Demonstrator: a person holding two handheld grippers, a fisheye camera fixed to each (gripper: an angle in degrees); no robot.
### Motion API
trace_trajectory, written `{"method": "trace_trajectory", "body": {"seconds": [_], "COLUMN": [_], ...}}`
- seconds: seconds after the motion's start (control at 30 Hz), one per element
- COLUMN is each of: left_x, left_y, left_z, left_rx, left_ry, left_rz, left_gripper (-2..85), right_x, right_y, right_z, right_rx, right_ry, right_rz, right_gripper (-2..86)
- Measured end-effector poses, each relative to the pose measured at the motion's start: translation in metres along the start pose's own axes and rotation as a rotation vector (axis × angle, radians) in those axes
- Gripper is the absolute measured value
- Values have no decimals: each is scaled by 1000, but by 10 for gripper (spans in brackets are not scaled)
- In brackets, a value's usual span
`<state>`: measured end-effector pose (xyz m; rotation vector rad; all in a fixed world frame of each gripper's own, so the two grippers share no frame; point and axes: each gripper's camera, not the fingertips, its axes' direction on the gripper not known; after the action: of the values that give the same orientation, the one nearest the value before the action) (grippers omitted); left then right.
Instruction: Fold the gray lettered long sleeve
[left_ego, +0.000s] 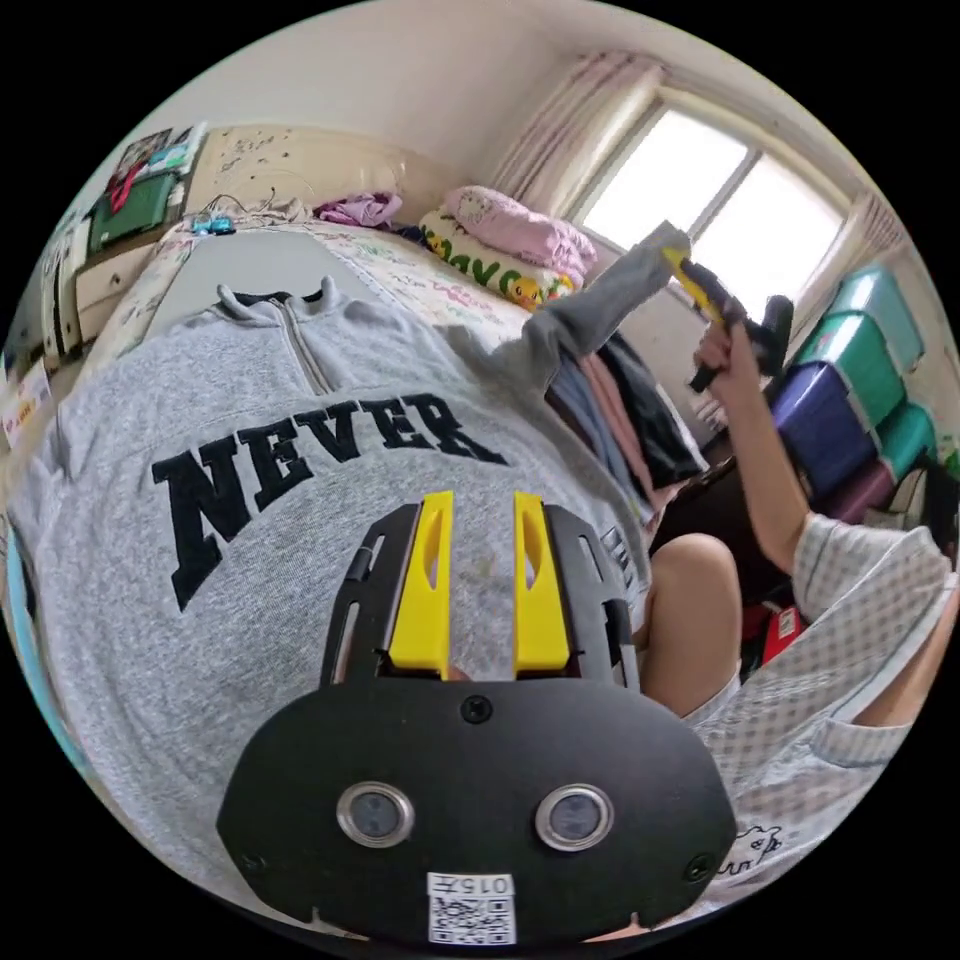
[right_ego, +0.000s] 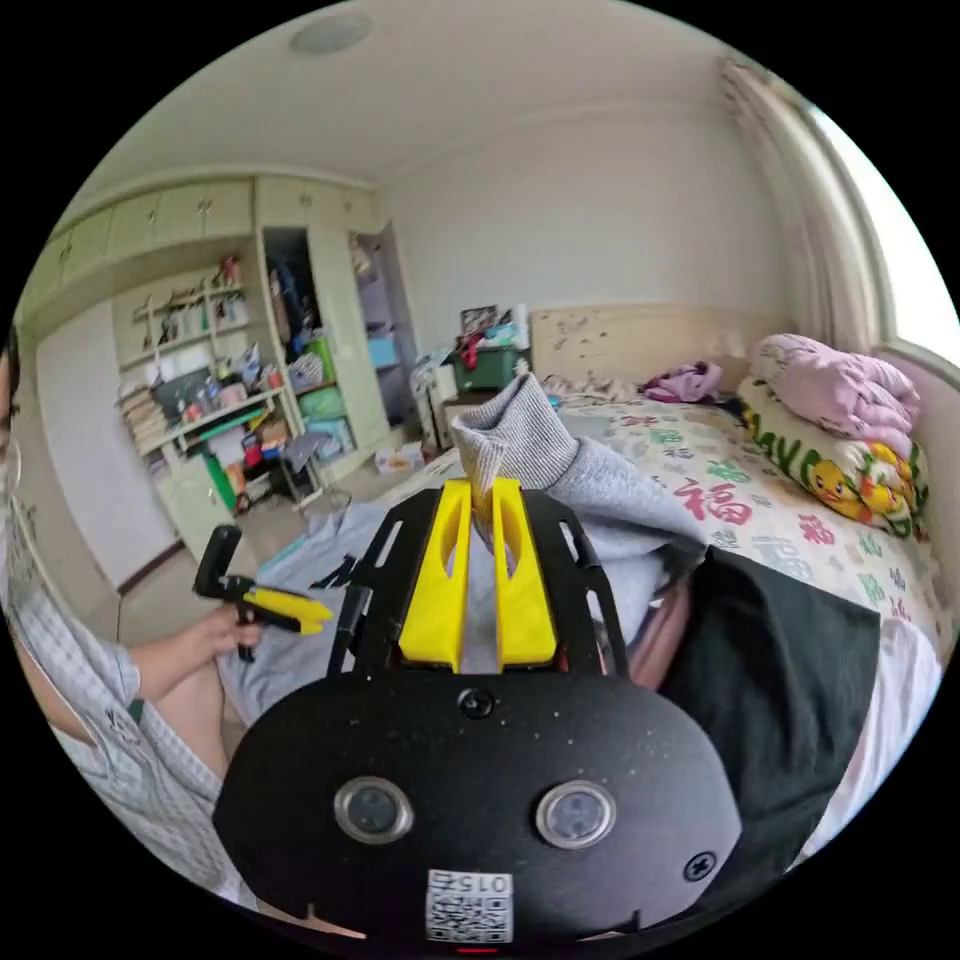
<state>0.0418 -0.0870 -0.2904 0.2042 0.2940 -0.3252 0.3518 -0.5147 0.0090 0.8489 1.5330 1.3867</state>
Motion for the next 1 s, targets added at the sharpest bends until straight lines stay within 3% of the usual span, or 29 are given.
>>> {"method": "trace_trajectory", "body": {"seconds": [0.1, 0.33, 0.73, 0.9, 1.0], "left_x": [-54, -128, -169, -175, -175], "left_y": [13, 29, 22, 20, 20], "left_z": [-27, -12, 3, 13, 12], "left_rx": [144, 131, 19, -53, -48], "left_ry": [196, 330, 320, 252, 227], "left_rz": [-181, -412, -446, -429, -404], "left_gripper": [110, 149, 132, 66, 60], "right_x": [-67, -95, -18, -16, -39], "right_y": [81, 252, 420, 470, 517], "right_z": [78, 165, 208, 237, 251], "right_rx": [-216, -438, -460, -551, -529], "right_ry": [-82, -164, -180, -21, 211], "right_rz": [-213, -369, -382, -376, -554], "right_gripper": [42, 41, 44, 43, 39]}}
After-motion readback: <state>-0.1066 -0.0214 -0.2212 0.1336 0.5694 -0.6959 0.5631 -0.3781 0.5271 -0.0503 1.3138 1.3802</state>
